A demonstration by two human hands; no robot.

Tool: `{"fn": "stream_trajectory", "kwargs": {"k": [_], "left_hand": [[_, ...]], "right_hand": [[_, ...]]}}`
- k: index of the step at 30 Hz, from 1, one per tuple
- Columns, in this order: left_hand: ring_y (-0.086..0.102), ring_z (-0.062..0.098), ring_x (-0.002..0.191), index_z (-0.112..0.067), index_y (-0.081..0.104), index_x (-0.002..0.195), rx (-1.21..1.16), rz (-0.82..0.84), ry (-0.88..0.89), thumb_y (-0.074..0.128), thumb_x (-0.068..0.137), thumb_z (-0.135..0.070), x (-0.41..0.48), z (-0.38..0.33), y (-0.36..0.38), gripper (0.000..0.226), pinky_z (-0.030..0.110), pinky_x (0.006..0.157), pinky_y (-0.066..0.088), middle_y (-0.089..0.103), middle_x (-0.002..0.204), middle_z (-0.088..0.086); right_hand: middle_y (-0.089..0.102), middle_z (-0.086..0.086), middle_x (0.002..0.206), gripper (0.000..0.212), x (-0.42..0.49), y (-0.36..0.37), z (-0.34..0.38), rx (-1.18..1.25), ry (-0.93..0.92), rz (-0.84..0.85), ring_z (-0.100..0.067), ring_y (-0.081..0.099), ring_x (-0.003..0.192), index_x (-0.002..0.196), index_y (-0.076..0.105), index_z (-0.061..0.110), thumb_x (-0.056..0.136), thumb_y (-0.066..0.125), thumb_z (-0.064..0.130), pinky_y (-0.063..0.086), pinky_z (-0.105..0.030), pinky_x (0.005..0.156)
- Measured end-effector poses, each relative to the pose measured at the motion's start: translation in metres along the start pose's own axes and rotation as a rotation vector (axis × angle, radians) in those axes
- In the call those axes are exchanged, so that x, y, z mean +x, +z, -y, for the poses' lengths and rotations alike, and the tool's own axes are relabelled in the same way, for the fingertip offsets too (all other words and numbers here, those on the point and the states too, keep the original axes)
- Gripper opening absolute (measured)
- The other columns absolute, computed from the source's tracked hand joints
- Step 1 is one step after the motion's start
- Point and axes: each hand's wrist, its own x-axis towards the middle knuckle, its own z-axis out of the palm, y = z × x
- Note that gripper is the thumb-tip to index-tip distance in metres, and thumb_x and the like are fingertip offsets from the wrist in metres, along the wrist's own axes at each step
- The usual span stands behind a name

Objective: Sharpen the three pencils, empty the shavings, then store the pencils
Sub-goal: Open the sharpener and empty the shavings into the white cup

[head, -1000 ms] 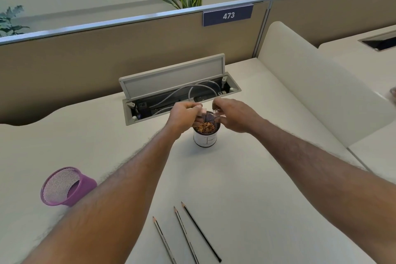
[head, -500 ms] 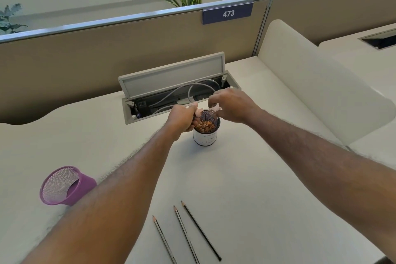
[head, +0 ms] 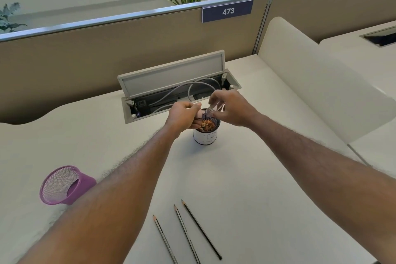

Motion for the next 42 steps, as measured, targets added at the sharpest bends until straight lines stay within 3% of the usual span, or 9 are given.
{"fn": "stream_trajectory", "kwargs": {"k": [4, 12, 17, 21, 25, 29, 32, 37, 42], "left_hand": [[0.068, 0.01, 0.051, -0.015, 0.069, 0.09, 0.019, 0.008, 0.005, 0.061, 0.095, -0.037, 0.001, -0.001, 0.0, 0.024, 0.02, 0.052, 0.055, 0.071, 0.073, 0.009], [0.071, 0.012, 0.067, -0.007, 0.073, 0.101, 0.008, 0.077, -0.035, 0.069, 0.091, -0.027, 0.002, 0.001, -0.006, 0.022, 0.02, 0.057, 0.056, 0.073, 0.083, 0.009], [0.061, 0.011, 0.057, -0.01, 0.072, 0.077, 0.108, -0.023, -0.022, 0.061, 0.093, -0.045, 0.0, 0.001, -0.01, 0.04, 0.022, 0.055, 0.051, 0.068, 0.066, 0.003], [0.061, 0.011, 0.057, -0.01, 0.071, 0.073, 0.176, -0.032, -0.02, 0.059, 0.092, -0.05, -0.002, -0.003, -0.006, 0.046, 0.023, 0.056, 0.048, 0.067, 0.065, 0.003], [0.065, 0.012, 0.063, -0.012, 0.07, 0.077, 0.221, -0.03, -0.024, 0.063, 0.091, -0.047, -0.002, -0.004, -0.004, 0.038, 0.022, 0.057, 0.051, 0.07, 0.074, 0.004], [0.066, 0.012, 0.064, -0.011, 0.071, 0.082, 0.189, -0.035, -0.026, 0.065, 0.091, -0.042, -0.002, 0.0, -0.006, 0.033, 0.023, 0.058, 0.055, 0.07, 0.075, 0.004], [0.066, 0.013, 0.063, -0.009, 0.07, 0.09, 0.129, -0.025, -0.019, 0.062, 0.094, -0.039, -0.003, 0.003, -0.007, 0.031, 0.023, 0.06, 0.057, 0.07, 0.074, 0.005], [0.063, 0.013, 0.059, -0.011, 0.068, 0.088, 0.091, -0.015, -0.031, 0.059, 0.096, -0.038, -0.003, 0.003, -0.009, 0.03, 0.022, 0.056, 0.052, 0.067, 0.072, 0.006], [0.06, 0.012, 0.058, -0.006, 0.07, 0.09, 0.036, -0.009, -0.017, 0.059, 0.096, -0.037, -0.003, 0.005, -0.014, 0.033, 0.021, 0.055, 0.052, 0.066, 0.069, 0.005]], "right_hand": [[0.062, 0.006, 0.089, 0.027, -0.004, 0.01, -0.003, 0.058, 0.023, -0.045, -0.001, 0.061, 0.073, 0.1, 0.063, 0.018, 0.077, 0.079, 0.015, 0.047, -0.006, 0.056], [0.066, 0.001, 0.092, 0.036, -0.008, 0.015, -0.009, 0.118, 0.075, -0.098, -0.007, 0.064, 0.071, 0.108, 0.058, 0.019, 0.079, 0.079, 0.017, 0.055, -0.015, 0.059], [0.067, -0.002, 0.089, 0.039, -0.013, 0.019, -0.014, 0.168, 0.104, -0.177, -0.011, 0.061, 0.069, 0.12, 0.054, 0.016, 0.086, 0.071, 0.023, 0.049, -0.014, 0.054], [0.065, -0.001, 0.093, 0.042, -0.018, 0.026, -0.014, 0.01, 0.061, -0.188, -0.017, 0.061, 0.069, 0.119, 0.046, 0.022, 0.086, 0.071, 0.029, 0.053, -0.024, 0.055], [0.067, -0.001, 0.094, 0.034, -0.018, 0.029, -0.017, -0.041, 0.039, -0.184, -0.012, 0.059, 0.071, 0.113, 0.053, 0.022, 0.085, 0.071, 0.029, 0.053, -0.023, 0.059], [0.066, -0.001, 0.091, 0.031, -0.017, 0.028, -0.016, 0.051, 0.066, -0.143, -0.012, 0.062, 0.075, 0.1, 0.054, 0.021, 0.08, 0.078, 0.024, 0.047, -0.011, 0.055], [0.065, -0.003, 0.087, 0.029, -0.022, 0.027, -0.015, 0.12, 0.124, -0.212, -0.017, 0.065, 0.077, 0.089, 0.055, 0.018, 0.075, 0.081, 0.019, 0.051, -0.015, 0.053], [0.07, 0.0, 0.092, 0.031, -0.044, 0.023, -0.005, 0.312, 0.144, -0.291, -0.009, 0.065, 0.079, 0.104, 0.068, 0.011, 0.077, 0.08, 0.016, 0.055, -0.019, 0.069], [0.074, 0.001, 0.091, 0.025, -0.077, 0.051, 0.006, 0.353, 0.113, -0.213, -0.008, 0.062, 0.072, 0.099, 0.076, 0.011, 0.075, 0.083, 0.013, 0.051, -0.023, 0.068]]}}
